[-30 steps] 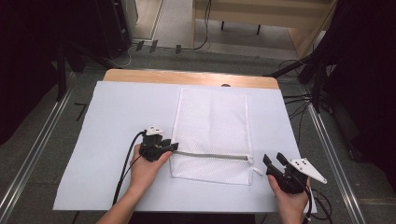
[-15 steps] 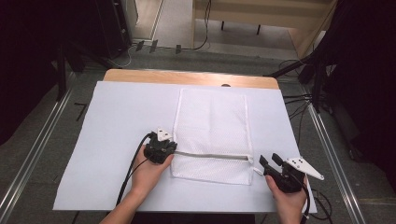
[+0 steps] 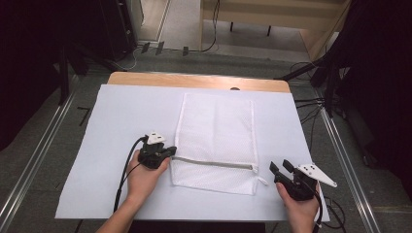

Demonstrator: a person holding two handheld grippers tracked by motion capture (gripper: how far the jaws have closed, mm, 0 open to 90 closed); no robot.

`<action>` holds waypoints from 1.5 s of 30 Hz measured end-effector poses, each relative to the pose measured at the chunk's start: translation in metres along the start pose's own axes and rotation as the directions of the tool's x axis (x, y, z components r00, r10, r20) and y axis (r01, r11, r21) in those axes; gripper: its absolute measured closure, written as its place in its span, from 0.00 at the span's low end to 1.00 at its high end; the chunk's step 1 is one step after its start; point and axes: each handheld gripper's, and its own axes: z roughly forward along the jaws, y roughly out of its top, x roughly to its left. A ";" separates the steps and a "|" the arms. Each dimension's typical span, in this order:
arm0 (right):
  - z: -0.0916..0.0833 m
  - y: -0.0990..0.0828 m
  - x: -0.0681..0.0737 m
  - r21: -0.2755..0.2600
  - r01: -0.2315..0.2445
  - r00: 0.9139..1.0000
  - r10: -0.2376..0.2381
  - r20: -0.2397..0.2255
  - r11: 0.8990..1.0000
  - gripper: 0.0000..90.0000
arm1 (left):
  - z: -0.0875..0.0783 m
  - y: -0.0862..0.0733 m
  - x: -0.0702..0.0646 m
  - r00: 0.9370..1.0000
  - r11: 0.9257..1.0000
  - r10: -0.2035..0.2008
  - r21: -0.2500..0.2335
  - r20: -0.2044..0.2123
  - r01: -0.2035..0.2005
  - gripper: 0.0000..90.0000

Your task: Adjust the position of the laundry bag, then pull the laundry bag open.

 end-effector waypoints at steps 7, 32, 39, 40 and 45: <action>0.001 0.000 0.007 0.004 0.017 1.000 -0.017 -0.013 1.000 0.52 | -0.031 -0.027 0.012 0.999 0.999 -0.040 -0.025 -0.024 0.039 1.00; -0.014 -0.010 0.052 0.012 0.040 0.969 -0.036 -0.244 0.999 0.43 | -0.066 -0.059 0.015 0.995 0.997 -0.043 -0.073 -0.094 0.036 0.54; -0.007 -0.015 0.064 0.097 0.051 0.959 -0.022 -0.283 0.994 0.51 | -0.072 -0.055 0.012 0.995 0.988 -0.071 -0.141 -0.069 0.061 0.47; -0.007 -0.015 0.064 0.097 0.051 0.959 -0.022 -0.283 0.994 0.51 | -0.072 -0.055 0.012 0.995 0.988 -0.071 -0.141 -0.069 0.061 0.47; 0.002 -0.023 0.076 0.151 0.148 0.964 -0.108 -0.245 0.977 0.47 | -0.068 -0.054 0.003 0.998 0.991 -0.039 -0.132 -0.044 0.033 0.48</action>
